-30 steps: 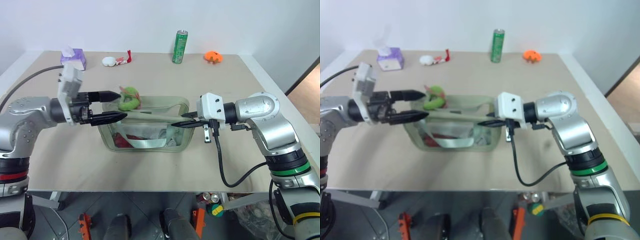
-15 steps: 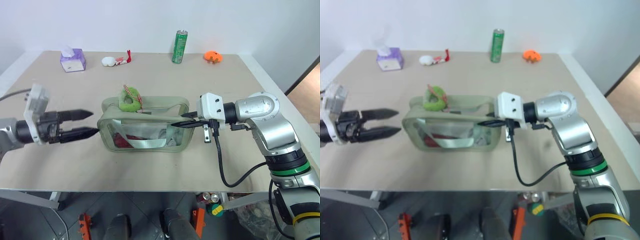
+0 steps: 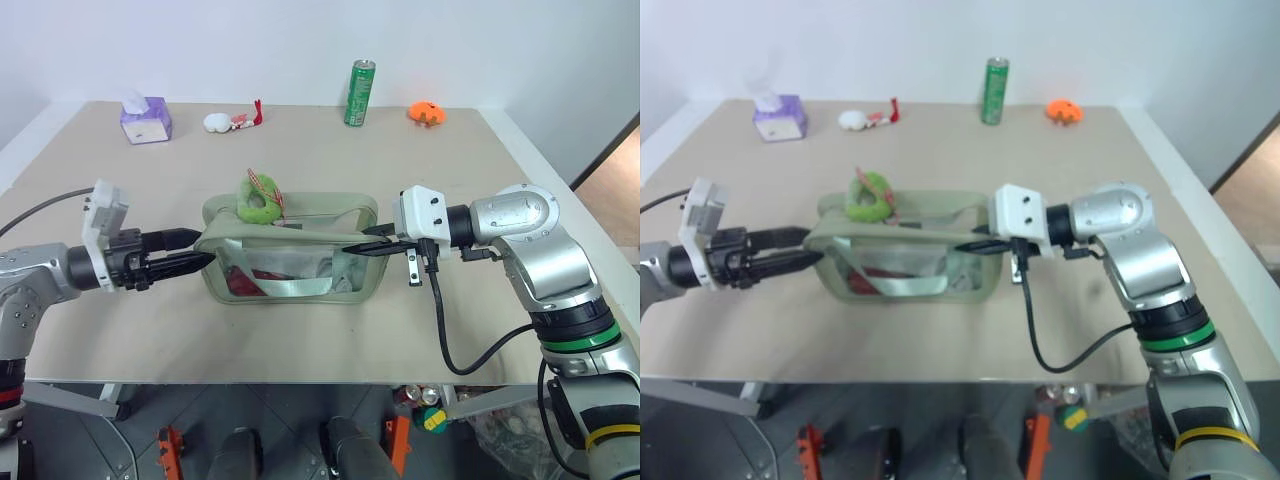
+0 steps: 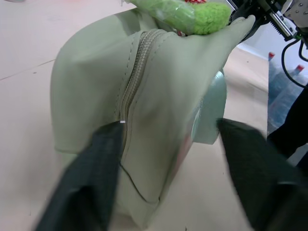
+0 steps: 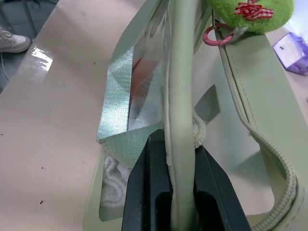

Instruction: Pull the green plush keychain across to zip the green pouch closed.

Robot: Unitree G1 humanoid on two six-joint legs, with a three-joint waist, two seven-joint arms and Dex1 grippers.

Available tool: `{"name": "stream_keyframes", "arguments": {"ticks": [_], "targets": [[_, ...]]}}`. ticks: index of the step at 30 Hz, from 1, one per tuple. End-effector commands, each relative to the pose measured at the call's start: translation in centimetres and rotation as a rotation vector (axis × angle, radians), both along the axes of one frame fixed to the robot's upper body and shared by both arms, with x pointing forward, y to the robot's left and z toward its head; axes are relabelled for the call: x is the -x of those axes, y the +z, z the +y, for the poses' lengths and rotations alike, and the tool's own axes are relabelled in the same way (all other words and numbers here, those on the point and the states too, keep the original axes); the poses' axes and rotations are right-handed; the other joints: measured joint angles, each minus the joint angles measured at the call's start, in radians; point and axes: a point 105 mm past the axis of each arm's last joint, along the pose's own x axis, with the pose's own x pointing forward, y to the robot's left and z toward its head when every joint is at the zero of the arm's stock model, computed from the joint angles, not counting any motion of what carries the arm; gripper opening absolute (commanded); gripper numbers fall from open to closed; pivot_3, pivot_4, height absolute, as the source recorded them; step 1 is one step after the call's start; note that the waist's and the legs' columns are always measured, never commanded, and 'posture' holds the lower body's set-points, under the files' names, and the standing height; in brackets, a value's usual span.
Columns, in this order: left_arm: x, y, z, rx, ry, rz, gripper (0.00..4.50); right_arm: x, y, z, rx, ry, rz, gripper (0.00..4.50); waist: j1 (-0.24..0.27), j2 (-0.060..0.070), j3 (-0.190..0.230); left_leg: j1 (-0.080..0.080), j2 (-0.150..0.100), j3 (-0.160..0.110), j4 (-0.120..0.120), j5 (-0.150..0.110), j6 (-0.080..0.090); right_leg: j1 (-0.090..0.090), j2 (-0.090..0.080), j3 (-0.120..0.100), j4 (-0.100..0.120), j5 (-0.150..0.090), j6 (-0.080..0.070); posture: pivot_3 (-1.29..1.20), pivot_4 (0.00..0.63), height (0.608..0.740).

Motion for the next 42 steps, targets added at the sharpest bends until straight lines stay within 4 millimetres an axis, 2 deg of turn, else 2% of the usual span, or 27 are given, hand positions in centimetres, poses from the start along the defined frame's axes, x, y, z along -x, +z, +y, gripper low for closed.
{"name": "stream_keyframes", "arguments": {"ticks": [1, 4, 6, 11, 15, 16, 17, 19, 20, 23, 24, 26, 29, 32, 34, 38, 42], "targets": [[0.2, 0.9, -0.6, 0.012, -0.034, -0.032, 1.59, 0.4, 1.5, -0.2, -0.021, 0.001, -0.062, 0.0, 0.0, 0.0, 0.0, 0.0, 0.0, 0.0, 0.0, 0.0, 0.0, 0.0, 0.0, 0.0, 0.0, 0.0, 0.0, 0.0, 0.15, 0.74], [0.1, 0.9, -0.7, 0.009, -0.032, -0.035, 0.53, 0.5, 1.4, -0.3, -0.018, -0.001, -0.058, 0.0, 0.0, 0.0, 0.0, 0.0, 0.0, 0.0, 0.0, 0.0, 0.0, 0.0, 0.0, 0.0, 0.0, 0.0, 0.0, 0.0, 0.15, 0.74], [0.0, 0.8, -0.7, -0.004, -0.021, -0.042, 0.03, 0.5, 1.3, -0.3, -0.014, -0.004, -0.056, 0.0, 0.0, 0.0, 0.0, 0.0, 0.0, 0.0, 0.0, 0.0, 0.0, 0.0, 0.0, 0.0, 0.0, 0.0, 0.0, 0.0, 0.15, 0.74], [0.0, 0.6, -0.9, -0.022, -0.02, -0.051, 0.03, 0.4, 1.1, -0.6, -0.01, -0.02, -0.025, 0.0, 0.0, 0.0, 0.0, 0.0, 0.0, 0.0, 0.0, 0.0, 0.0, 0.0, 0.0, 0.0, 0.0, 0.0, 0.0, 0.0, 0.15, 0.74], [0.1, 0.3, -1.1, -0.03, -0.018, -0.056, 0.0, 1.0, 0.7, -1.0, 0.024, -0.016, 0.042, 1.41, 0.001, 0.0, 0.0, 0.0, 0.0, 0.0, 0.0, 0.0, 0.0, 0.0, 0.0, 0.0, 0.0, 0.0, 0.0, 0.0, 0.15, 0.74], [0.1, 0.3, -1.1, -0.029, -0.018, -0.056, 0.0, 1.1, 0.7, -1.1, 0.025, -0.016, 0.053, 1.93, 0.001, 0.0, 0.0, 0.0, 0.0, 0.0, 0.0, 0.0, 0.0, 0.0, -0.001, 0.0, 0.0, 0.0, 0.0, 0.0, 0.15, 0.74], [0.1, 0.3, -1.1, -0.029, -0.018, -0.058, 0.0, 1.2, 0.7, -1.2, 0.025, -0.02, 0.058, 2.06, 0.001, 0.0, 0.0, 0.0, 0.0, 0.0, 0.0, 0.0, 0.0, 0.0, 0.0, 0.0, 0.0, 0.0, 0.0, 0.0, 0.15, 0.74], [0.0, 0.4, -1.1, -0.027, -0.018, -0.06, 0.0, 1.3, 0.8, -1.6, 0.022, -0.035, 0.069, 2.71, 0.001, 0.0, 0.0, 0.0, 0.0, 0.0, 0.0, 0.0, 0.0, 0.0, 0.0, 0.0, 0.0, 0.0, 0.0, 0.0, 0.15, 0.74], [0.1, 0.4, -1.1, -0.026, -0.019, -0.061, 0.0, 1.5, 1.0, -2.0, 0.019, -0.043, 0.072, 3.17, 0.001, 0.0, 0.0, 0.0, 0.0, 0.0, 0.0, 0.0, 0.0, 0.0, 0.0, 0.0, 0.0, 0.0, 0.0, 0.0, 0.15, 0.74], [0.1, 0.4, -1.2, -0.023, -0.023, -0.062, 0.0, 1.4, 2.3, -3.7, -0.006, -0.087, 0.048, 3.97, 0.001, 0.0, 0.0, 0.0, -0.001, 0.0, 0.0, 0.0, 0.0, 0.0, -0.001, 0.0, 0.0, 0.0, 0.0, 0.0, 0.15, 0.74], [0.1, 0.3, -1.2, -0.025, -0.025, -0.062, 0.0, 1.0, 3.2, -4.4, -0.031, -0.118, 0.03, 4.44, 0.001, 0.0, 0.0, 0.0, -0.001, 0.0, 0.0, 0.0, 0.0, 0.0, -0.001, 0.0, 0.0, 0.0, 0.0, 0.0, 0.15, 0.74], [0.2, 0.3, -1.2, -0.027, -0.028, -0.061, 0.0, 0.3, 4.9, -5.5, -0.063, -0.164, -0.029, 4.48, 0.001, 0.0, 0.0, 0.0, -0.001, 0.0, 0.001, 0.0, 0.0, 0.001, -0.001, 0.0, 0.0, 0.0, 0.0, 0.0, 0.15, 0.74], [0.2, 0.2, -1.2, -0.032, -0.032, -0.06, 0.0, -0.4, 6.6, -6.0, -0.095, -0.19, -0.11, 4.48, -0.001, 0.0, 0.0, 0.0, -0.001, 0.001, 0.001, 0.0, 0.0, 0.001, -0.001, 0.0, 0.0, -0.001, -0.001, 0.0, 0.15, 0.74], [0.5, -0.5, -1.3, -0.068, -0.043, -0.05, 0.0, -1.6, 10.9, -4.5, -0.264, -0.184, -0.276, 4.48, -0.006, 0.002, 0.001, 0.001, 0.0, 0.002, 0.001, 0.0, 0.0, 0.0, 0.0, 0.001, 0.0, 0.0, -0.003, 0.0, 0.15, 0.74], [0.6, -0.5, -1.3, -0.061, -0.047, -0.048, 0.0, -2.2, 11.3, -2.7, -0.265, -0.167, -0.347, 4.48, -0.005, 0.003, 0.001, 0.002, 0.0, 0.002, 0.001, 0.0, 0.0, 0.001, 0.0, 0.001, 0.0, 0.0, -0.003, 0.0, 0.15, 0.74], [0.7, -0.2, -1.6, -0.046, -0.048, -0.053, 0.0, -2.9, 10.0, 0.8, -0.164, -0.089, -0.496, 4.48, -0.002, 0.002, 0.001, 0.001, 0.0, 0.001, 0.001, 0.0, 0.0, 0.001, 0.0, 0.0, 0.0, 0.0, -0.002, 0.0, 0.15, 0.74], [0.8, -0.1, -1.8, -0.039, -0.048, -0.058, 0.0, -2.3, 9.5, 2.7, -0.128, 0.005, -0.566, 4.48, 0.001, 0.003, 0.001, -0.001, -0.002, 0.001, 0.0, 0.0, 0.0, 0.0, -0.003, 0.0, 0.0, 0.0, 0.002, 0.0, 0.15, 0.74]]}}
